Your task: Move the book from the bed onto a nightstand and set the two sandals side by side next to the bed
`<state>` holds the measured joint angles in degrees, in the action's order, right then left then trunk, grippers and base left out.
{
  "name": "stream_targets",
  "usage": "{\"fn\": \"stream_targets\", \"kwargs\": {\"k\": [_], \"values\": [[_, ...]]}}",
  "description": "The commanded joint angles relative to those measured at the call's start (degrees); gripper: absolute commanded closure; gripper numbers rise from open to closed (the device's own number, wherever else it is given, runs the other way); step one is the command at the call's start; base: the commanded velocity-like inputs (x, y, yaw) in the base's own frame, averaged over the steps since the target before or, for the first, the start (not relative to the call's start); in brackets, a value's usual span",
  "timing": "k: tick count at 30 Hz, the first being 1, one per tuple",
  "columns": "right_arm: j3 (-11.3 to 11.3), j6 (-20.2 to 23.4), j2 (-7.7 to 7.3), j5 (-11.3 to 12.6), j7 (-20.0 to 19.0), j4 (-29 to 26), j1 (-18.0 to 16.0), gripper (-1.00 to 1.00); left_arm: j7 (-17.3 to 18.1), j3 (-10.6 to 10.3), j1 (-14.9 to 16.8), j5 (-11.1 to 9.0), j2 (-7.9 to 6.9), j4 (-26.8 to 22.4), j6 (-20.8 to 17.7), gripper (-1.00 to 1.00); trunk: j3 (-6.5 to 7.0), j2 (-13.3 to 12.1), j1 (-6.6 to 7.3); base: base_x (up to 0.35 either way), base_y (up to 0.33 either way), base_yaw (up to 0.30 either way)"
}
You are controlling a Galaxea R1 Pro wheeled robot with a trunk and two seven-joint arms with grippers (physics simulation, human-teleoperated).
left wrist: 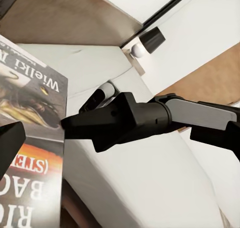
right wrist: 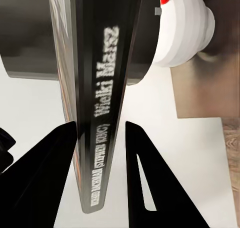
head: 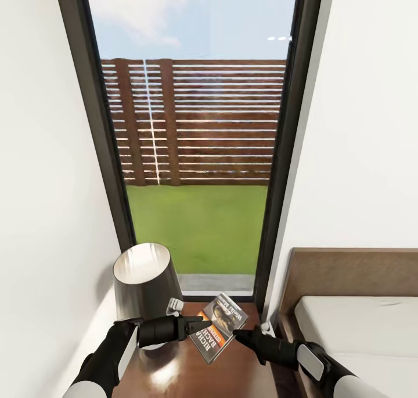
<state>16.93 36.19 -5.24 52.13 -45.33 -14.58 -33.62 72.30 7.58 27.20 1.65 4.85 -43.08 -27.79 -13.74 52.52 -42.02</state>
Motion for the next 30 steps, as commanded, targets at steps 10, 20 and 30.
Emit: {"fn": "stream_targets", "kwargs": {"k": [10,20,30], "values": [[0.21,0.28,-0.12,0.17,0.51,-0.05,-0.08,1.0,0.21,0.25,0.04,0.19,0.07,0.01,-0.6,-1.0,-1.88,4.09,-2.21,0.0,0.0,0.0],[0.2,0.47,-0.15,0.44,7.07,-0.32,-0.08,1.0,0.12,0.25,0.04,0.19,0.07,0.38,-0.57,-1.0,-3.68,8.1,-4.41,0.0,0.0,0.0],[0.21,0.92,-0.13,0.53,7.12,-0.27,-0.05,1.0,0.12,0.25,0.04,0.2,0.07,0.45,-0.6,-1.0,-5.47,12.11,-6.6,0.0,0.0,0.0]]}}
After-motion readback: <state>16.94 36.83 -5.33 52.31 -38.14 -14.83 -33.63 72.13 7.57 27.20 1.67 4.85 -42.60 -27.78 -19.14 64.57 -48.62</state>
